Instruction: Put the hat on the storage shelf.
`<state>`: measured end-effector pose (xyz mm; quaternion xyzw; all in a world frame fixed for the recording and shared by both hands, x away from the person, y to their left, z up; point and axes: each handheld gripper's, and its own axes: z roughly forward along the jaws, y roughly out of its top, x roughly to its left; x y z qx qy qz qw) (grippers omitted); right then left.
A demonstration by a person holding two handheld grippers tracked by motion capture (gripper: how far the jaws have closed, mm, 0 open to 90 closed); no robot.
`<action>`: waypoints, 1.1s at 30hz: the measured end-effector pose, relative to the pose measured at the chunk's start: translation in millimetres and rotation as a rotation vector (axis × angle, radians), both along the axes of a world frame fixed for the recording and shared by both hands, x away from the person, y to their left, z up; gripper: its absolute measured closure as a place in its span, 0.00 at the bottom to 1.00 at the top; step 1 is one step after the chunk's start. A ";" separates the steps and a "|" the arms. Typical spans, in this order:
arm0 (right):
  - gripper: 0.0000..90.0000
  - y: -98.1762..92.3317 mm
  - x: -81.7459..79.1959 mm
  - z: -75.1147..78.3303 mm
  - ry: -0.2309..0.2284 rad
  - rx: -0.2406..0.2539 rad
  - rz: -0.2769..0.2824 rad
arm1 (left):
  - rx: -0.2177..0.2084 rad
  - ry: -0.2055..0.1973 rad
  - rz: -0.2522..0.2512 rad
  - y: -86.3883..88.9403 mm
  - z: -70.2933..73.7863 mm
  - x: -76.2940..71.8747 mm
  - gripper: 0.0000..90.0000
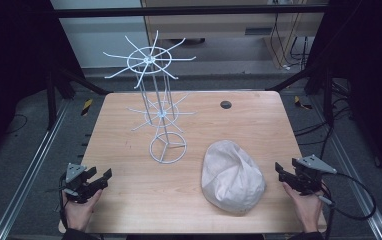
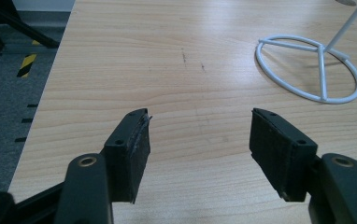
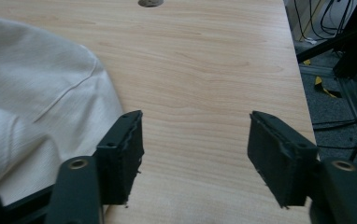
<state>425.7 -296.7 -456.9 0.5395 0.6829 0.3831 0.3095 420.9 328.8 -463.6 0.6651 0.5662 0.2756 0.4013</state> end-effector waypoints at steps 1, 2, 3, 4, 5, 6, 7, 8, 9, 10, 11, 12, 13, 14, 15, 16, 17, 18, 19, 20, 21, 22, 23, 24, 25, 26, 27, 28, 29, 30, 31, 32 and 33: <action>0.49 1.2 -2.1 1.3 0.004 -0.003 0.009 | 0.003 -0.001 -0.001 -0.6 0.2 -0.4 0.42; 0.49 1.2 -2.1 1.3 0.004 -0.003 0.009 | 0.005 0.000 0.000 -1.2 0.4 -0.8 0.42; 0.52 2.3 -4.0 2.5 0.009 -0.007 0.016 | 0.007 0.001 0.003 -1.5 0.7 -1.3 0.42; 0.55 3.6 -5.4 3.2 0.018 -0.008 0.025 | 0.010 0.000 0.003 -1.6 0.9 -1.8 0.42; 0.62 5.7 -7.6 3.9 0.035 -0.019 0.039 | 0.009 0.000 0.001 -1.8 1.0 -2.2 0.43; 0.62 5.7 -7.6 3.9 0.035 -0.019 0.039 | 0.010 0.000 -0.001 -1.8 1.2 -2.7 0.43; 0.65 6.9 -8.5 3.8 0.042 -0.027 0.042 | 0.011 0.000 -0.001 -1.8 1.4 -3.2 0.43; 0.67 8.2 -9.6 3.9 0.048 -0.028 0.046 | 0.013 -0.001 -0.001 -1.9 1.5 -3.5 0.43; 0.73 10.5 -11.8 5.0 0.058 -0.029 0.053 | 0.014 -0.002 -0.003 -1.9 1.6 -3.6 0.44; 0.73 10.5 -11.8 5.0 0.058 -0.029 0.053 | 0.014 -0.001 -0.005 -1.9 1.5 -3.5 0.44; 0.76 11.4 -12.9 5.5 0.060 -0.030 0.052 | 0.013 -0.001 -0.005 -1.9 1.4 -3.5 0.44; 0.79 12.2 -14.2 6.1 0.062 -0.025 0.055 | 0.012 -0.001 -0.006 -1.9 1.2 -3.3 0.44; 0.85 13.3 -16.7 6.3 0.062 -0.026 0.061 | 0.015 0.001 -0.008 -2.1 0.7 -3.1 0.44; 0.85 13.3 -16.7 6.3 0.062 -0.026 0.061 | 0.015 0.001 -0.008 -2.1 0.7 -3.1 0.44; 0.88 14.0 -18.0 6.3 0.068 -0.025 0.066 | 0.017 0.002 -0.008 -2.3 0.6 -3.1 0.44; 0.91 14.1 -19.1 5.7 0.074 -0.032 0.077 | 0.018 0.001 -0.008 -2.5 0.8 -3.3 0.44; 0.96 15.4 -21.3 4.8 0.091 -0.030 0.091 | 0.018 -0.001 -0.008 -2.6 1.0 -3.7 0.44; 0.96 15.4 -21.3 4.8 0.091 -0.030 0.091 | 0.018 -0.002 -0.010 -2.8 1.2 -3.8 0.44; 1.00 16.5 -23.2 2.9 0.107 -0.044 0.105 | 0.021 0.000 -0.011 -3.4 0.9 -3.7 0.44; 1.00 17.2 -24.1 1.7 0.113 -0.045 0.108 | 0.021 0.000 -0.011 -3.4 0.9 -3.7 0.44; 1.00 17.2 -24.1 1.7 0.113 -0.045 0.108 | 0.022 0.003 -0.014 -3.7 0.6 -3.5 0.44; 1.00 17.6 -25.2 0.7 0.123 -0.047 0.112 | 0.026 0.004 -0.017 -3.9 0.2 -3.3 0.44; 1.00 18.4 -26.8 -1.7 0.133 -0.054 0.119 | 0.029 0.006 -0.022 -4.2 -0.3 -2.7 0.44; 1.00 18.4 -26.8 -1.7 0.133 -0.054 0.119 | 0.029 0.006 -0.022 -4.2 -0.3 -2.7 0.44; 1.00 19.0 -27.3 -2.8 0.139 -0.053 0.121 | 0.029 0.007 -0.025 -4.5 -0.7 -2.3 0.44; 1.00 19.3 -27.3 -3.8 0.144 -0.056 0.125 | 0.029 0.007 -0.027 -4.9 -1.2 -1.9 0.44; 1.00 21.2 -26.3 -5.9 0.158 -0.054 0.129 | 0.036 0.009 -0.031 -5.5 -1.9 -1.6 0.44; 1.00 21.2 -26.3 -5.9 0.158 -0.054 0.129 | 0.036 0.009 -0.031 -5.5 -1.9 -1.6 0.44; 1.00 23.3 -24.6 -8.6 0.169 -0.061 0.146 | 0.040 0.010 -0.033 -6.1 -1.9 -1.8 0.44; 1.00 23.3 -24.6 -8.6 0.169 -0.061 0.146 | 0.040 0.010 -0.033 -6.1 -1.9 -1.8 0.44; 1.00 25.0 -24.3 -9.8 0.176 -0.061 0.154 | 0.040 0.009 -0.035 -6.2 -1.9 -1.8 0.44; 1.00 26.9 -24.2 -10.2 0.184 -0.062 0.164 | 0.041 0.009 -0.036 -6.3 -2.0 -1.7 0.44; 1.00 28.4 -24.0 -10.9 0.185 -0.063 0.175 | 0.043 0.012 -0.037 -6.4 -2.1 -1.5 0.44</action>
